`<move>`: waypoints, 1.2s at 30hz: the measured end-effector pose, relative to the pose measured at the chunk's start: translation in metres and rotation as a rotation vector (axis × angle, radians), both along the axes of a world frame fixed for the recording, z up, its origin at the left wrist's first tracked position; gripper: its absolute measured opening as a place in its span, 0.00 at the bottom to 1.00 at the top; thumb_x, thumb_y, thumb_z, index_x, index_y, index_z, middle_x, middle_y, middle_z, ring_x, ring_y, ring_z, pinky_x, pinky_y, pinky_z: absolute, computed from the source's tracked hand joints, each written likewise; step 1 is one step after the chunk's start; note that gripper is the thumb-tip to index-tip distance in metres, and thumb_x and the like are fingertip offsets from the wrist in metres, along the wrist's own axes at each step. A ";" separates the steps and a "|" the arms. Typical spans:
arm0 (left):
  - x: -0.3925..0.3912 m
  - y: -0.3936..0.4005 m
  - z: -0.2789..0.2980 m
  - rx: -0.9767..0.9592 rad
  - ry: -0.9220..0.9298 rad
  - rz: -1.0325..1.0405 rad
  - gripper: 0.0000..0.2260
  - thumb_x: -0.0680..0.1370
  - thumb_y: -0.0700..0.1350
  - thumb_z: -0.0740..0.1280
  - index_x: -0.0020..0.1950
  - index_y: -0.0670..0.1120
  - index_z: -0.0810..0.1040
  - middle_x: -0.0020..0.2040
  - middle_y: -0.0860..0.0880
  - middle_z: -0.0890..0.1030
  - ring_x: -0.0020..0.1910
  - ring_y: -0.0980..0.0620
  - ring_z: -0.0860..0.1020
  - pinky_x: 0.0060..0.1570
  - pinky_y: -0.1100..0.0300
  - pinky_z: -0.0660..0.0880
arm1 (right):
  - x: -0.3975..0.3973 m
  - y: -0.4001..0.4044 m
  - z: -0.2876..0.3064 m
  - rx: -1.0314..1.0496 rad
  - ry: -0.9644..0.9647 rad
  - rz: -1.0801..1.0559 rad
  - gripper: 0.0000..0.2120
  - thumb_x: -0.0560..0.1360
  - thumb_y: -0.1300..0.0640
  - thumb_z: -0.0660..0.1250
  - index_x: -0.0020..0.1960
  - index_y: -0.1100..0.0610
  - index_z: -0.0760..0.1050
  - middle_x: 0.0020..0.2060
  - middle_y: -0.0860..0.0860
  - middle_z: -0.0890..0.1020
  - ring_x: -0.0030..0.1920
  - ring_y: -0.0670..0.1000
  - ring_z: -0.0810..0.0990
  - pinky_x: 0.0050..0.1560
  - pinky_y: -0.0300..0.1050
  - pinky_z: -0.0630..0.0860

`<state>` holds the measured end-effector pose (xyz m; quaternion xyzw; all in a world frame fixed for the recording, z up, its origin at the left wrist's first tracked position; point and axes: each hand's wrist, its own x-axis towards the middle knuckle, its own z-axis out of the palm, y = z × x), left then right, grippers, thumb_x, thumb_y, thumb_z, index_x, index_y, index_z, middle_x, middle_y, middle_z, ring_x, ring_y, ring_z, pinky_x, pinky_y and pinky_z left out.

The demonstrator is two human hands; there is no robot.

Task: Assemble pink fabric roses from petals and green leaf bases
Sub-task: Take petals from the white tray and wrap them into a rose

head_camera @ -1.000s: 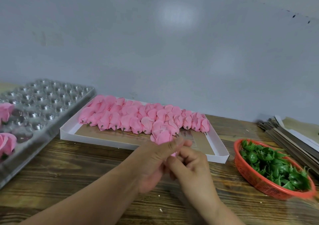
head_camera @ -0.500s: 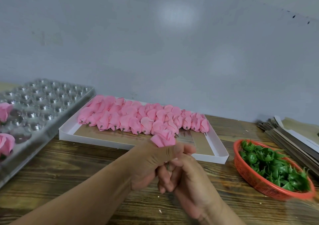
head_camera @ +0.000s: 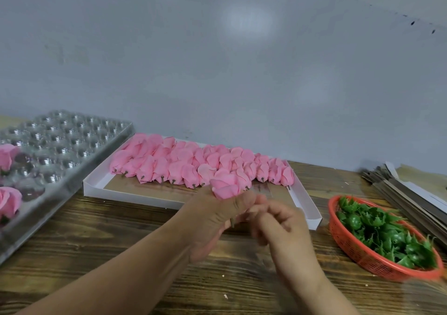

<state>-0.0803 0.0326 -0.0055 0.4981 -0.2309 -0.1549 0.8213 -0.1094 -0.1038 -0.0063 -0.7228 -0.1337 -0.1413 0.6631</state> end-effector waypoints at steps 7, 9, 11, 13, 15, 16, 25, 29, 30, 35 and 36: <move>-0.008 -0.001 0.000 0.294 -0.070 0.078 0.03 0.69 0.39 0.74 0.36 0.44 0.82 0.35 0.48 0.82 0.37 0.54 0.80 0.39 0.62 0.79 | -0.008 -0.008 0.020 -0.344 -0.431 -0.148 0.12 0.64 0.53 0.72 0.47 0.50 0.80 0.43 0.49 0.79 0.44 0.48 0.76 0.44 0.38 0.72; -0.009 -0.002 0.000 0.361 -0.102 0.067 0.10 0.72 0.33 0.70 0.34 0.46 0.81 0.33 0.49 0.79 0.36 0.54 0.78 0.43 0.58 0.80 | -0.008 -0.006 0.019 -0.420 -0.454 -0.088 0.11 0.65 0.58 0.74 0.47 0.53 0.81 0.45 0.49 0.78 0.49 0.46 0.76 0.49 0.35 0.72; -0.008 -0.002 -0.001 0.366 -0.108 0.048 0.07 0.72 0.31 0.69 0.39 0.42 0.81 0.35 0.46 0.78 0.38 0.50 0.77 0.46 0.53 0.79 | -0.009 -0.005 0.017 -0.458 -0.454 -0.063 0.09 0.65 0.62 0.73 0.45 0.56 0.81 0.46 0.49 0.77 0.50 0.45 0.76 0.48 0.35 0.74; -0.010 -0.002 0.000 0.324 -0.138 0.019 0.08 0.71 0.29 0.67 0.39 0.41 0.80 0.34 0.46 0.77 0.37 0.51 0.77 0.41 0.58 0.79 | -0.008 -0.005 0.017 -0.479 -0.448 -0.076 0.05 0.66 0.62 0.72 0.42 0.57 0.82 0.45 0.46 0.76 0.50 0.44 0.76 0.46 0.35 0.74; -0.013 -0.004 0.004 0.299 -0.187 -0.015 0.09 0.67 0.32 0.67 0.34 0.46 0.78 0.31 0.49 0.75 0.32 0.55 0.75 0.35 0.64 0.75 | -0.009 -0.005 0.018 -0.475 -0.455 -0.084 0.02 0.67 0.62 0.71 0.39 0.58 0.81 0.44 0.45 0.76 0.48 0.43 0.76 0.48 0.32 0.72; -0.014 -0.004 0.005 0.292 -0.198 -0.037 0.09 0.66 0.34 0.67 0.33 0.49 0.78 0.30 0.51 0.75 0.31 0.57 0.74 0.34 0.65 0.74 | -0.009 -0.005 0.019 -0.465 -0.460 -0.088 0.01 0.67 0.63 0.71 0.38 0.58 0.80 0.44 0.45 0.76 0.48 0.42 0.76 0.48 0.30 0.71; -0.010 -0.004 0.000 0.361 -0.183 -0.017 0.10 0.66 0.37 0.68 0.29 0.51 0.77 0.27 0.55 0.76 0.29 0.58 0.74 0.35 0.64 0.75 | -0.009 -0.002 0.017 -0.407 -0.426 -0.095 0.04 0.68 0.63 0.69 0.38 0.54 0.78 0.43 0.46 0.77 0.48 0.44 0.77 0.50 0.31 0.70; -0.009 -0.005 -0.005 0.349 -0.085 0.037 0.07 0.71 0.43 0.75 0.34 0.50 0.80 0.28 0.51 0.74 0.28 0.56 0.73 0.37 0.61 0.75 | -0.005 -0.006 0.017 -0.322 -0.353 -0.077 0.03 0.70 0.63 0.66 0.40 0.56 0.78 0.42 0.48 0.78 0.47 0.48 0.77 0.49 0.39 0.73; -0.009 -0.005 -0.004 0.325 -0.011 0.050 0.05 0.70 0.47 0.75 0.38 0.49 0.81 0.28 0.51 0.74 0.28 0.56 0.73 0.40 0.58 0.76 | -0.004 -0.007 0.017 -0.272 -0.326 -0.099 0.04 0.70 0.61 0.66 0.42 0.55 0.78 0.42 0.48 0.79 0.46 0.50 0.78 0.48 0.43 0.74; -0.006 -0.003 -0.006 0.146 0.258 0.035 0.17 0.64 0.57 0.71 0.38 0.44 0.77 0.30 0.49 0.77 0.32 0.53 0.79 0.38 0.59 0.79 | -0.002 -0.009 0.013 -0.092 -0.228 -0.295 0.02 0.70 0.58 0.69 0.43 0.54 0.78 0.37 0.50 0.81 0.40 0.50 0.79 0.44 0.50 0.77; -0.006 -0.003 -0.006 0.110 0.289 0.042 0.18 0.64 0.57 0.71 0.40 0.42 0.77 0.32 0.48 0.79 0.33 0.52 0.80 0.38 0.58 0.80 | -0.003 -0.008 0.011 -0.087 -0.221 -0.319 0.01 0.69 0.57 0.68 0.41 0.54 0.78 0.35 0.50 0.80 0.37 0.48 0.78 0.41 0.50 0.77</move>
